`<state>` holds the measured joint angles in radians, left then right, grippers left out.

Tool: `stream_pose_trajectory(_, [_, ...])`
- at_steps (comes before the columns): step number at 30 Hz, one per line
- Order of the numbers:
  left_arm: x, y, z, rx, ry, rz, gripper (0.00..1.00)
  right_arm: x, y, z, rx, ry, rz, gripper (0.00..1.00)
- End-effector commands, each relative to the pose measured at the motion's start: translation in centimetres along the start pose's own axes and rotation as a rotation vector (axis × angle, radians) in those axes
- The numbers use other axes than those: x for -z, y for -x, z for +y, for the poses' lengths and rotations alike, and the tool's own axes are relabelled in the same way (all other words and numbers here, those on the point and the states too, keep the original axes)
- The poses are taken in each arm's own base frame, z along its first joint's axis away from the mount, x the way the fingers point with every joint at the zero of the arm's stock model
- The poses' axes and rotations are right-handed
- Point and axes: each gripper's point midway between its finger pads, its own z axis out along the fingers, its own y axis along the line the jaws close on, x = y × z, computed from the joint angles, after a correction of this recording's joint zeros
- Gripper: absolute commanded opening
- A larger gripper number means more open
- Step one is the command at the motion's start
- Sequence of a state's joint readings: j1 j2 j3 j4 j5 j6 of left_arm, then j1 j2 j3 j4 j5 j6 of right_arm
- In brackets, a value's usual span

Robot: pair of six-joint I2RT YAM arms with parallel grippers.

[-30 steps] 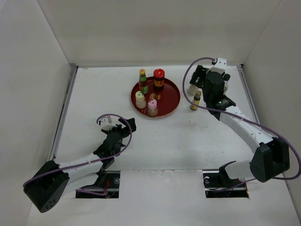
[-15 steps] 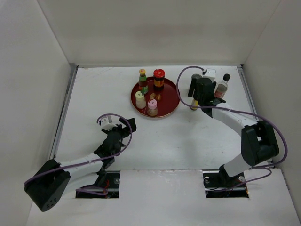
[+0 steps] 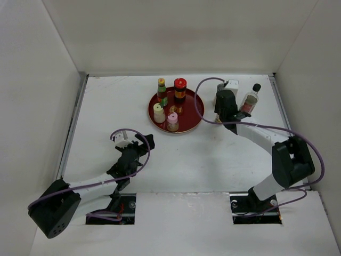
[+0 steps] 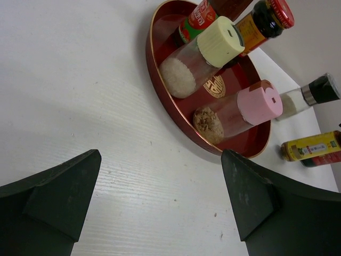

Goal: Organize the condiment bottles

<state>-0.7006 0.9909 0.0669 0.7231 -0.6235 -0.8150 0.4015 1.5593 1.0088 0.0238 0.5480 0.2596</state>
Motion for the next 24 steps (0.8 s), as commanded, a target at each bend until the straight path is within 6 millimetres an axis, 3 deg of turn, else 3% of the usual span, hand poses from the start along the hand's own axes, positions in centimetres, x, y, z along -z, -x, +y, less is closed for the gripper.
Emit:
stream_pose_trajectory(1, [-0.5,1.6,-2.0,0.045,-0.046,-0.045,1.0,3.7,9.2,2.9,-0.089,0.068,-0.227,0.35])
stream_pose_trajectory(7, [-0.4,1.8,-1.9,0.049,-0.042,-0.056,1.0,4.6,12.4,10.3,-0.097,0.215,-0.275,0.36])
stream_pose_trajectory(15, [-0.2,2.0,-2.0,0.056,-0.049,-0.063,1.0,3.1,12.1,20.8,-0.052,0.345,-0.264,0.36])
stream_pose_trajectory(18, [-0.2,1.9,-2.0,0.053,-0.047,-0.061,1.0,3.0,11.6,23.0,-0.039,0.377,-0.26,0.36])
stream_pose_trajectory(24, [-0.2,1.7,-2.0,0.05,-0.048,-0.055,1.0,2.5,9.0,25.4,-0.017,0.418,-0.231,0.37])
